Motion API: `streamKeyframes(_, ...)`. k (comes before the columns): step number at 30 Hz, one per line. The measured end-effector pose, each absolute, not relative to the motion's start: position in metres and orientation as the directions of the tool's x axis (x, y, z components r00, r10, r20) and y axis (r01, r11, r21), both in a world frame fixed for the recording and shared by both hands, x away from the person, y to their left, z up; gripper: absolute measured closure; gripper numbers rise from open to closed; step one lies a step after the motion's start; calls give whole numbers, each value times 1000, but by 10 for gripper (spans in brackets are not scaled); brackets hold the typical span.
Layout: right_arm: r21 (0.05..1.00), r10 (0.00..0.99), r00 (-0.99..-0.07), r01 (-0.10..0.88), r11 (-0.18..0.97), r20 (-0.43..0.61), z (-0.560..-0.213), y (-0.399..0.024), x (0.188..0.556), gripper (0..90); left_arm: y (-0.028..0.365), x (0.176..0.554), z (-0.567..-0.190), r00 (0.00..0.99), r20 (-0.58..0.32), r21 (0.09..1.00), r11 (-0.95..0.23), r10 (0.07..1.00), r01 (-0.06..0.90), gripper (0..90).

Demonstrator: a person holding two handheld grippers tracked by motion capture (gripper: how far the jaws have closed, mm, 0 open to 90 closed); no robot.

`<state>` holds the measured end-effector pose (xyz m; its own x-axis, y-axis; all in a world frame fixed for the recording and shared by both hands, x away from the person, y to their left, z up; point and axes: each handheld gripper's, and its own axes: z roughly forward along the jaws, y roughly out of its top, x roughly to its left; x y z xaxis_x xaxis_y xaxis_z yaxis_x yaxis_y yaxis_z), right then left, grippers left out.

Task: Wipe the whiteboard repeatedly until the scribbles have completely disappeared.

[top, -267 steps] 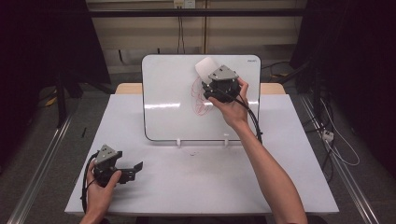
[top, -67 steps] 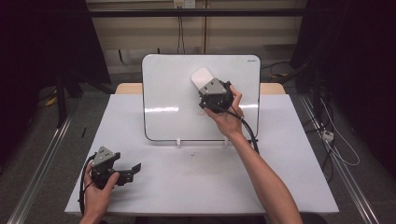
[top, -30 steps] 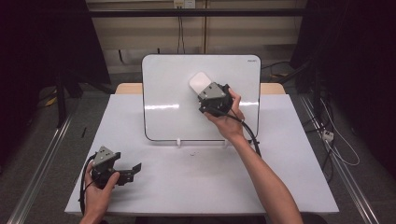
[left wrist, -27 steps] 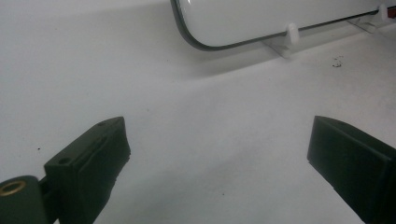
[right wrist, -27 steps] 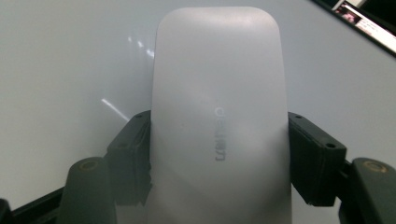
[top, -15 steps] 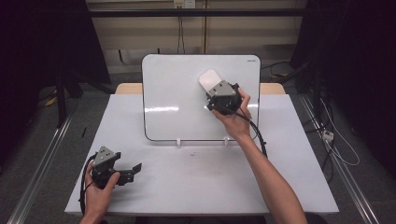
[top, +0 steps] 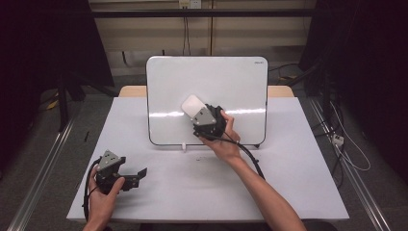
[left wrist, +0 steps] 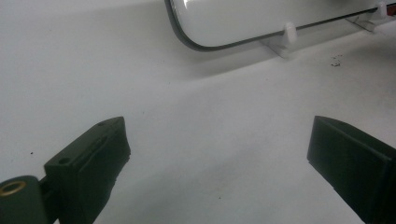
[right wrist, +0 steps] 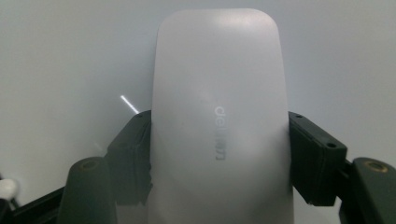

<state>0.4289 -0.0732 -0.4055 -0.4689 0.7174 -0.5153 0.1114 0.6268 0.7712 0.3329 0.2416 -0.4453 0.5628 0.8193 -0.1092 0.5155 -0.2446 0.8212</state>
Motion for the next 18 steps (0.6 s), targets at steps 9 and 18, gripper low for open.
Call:
streamKeyframes(9,745,676,-504,92,661,-538,-415,-56,420,317,241,333,-445,565,-107,823,-246,818,513,52)
streamKeyframes(18,734,680,-488,109,670,-547,-405,-74,426,317,243,332,-445,558,-111,820,-242,822,519,52)
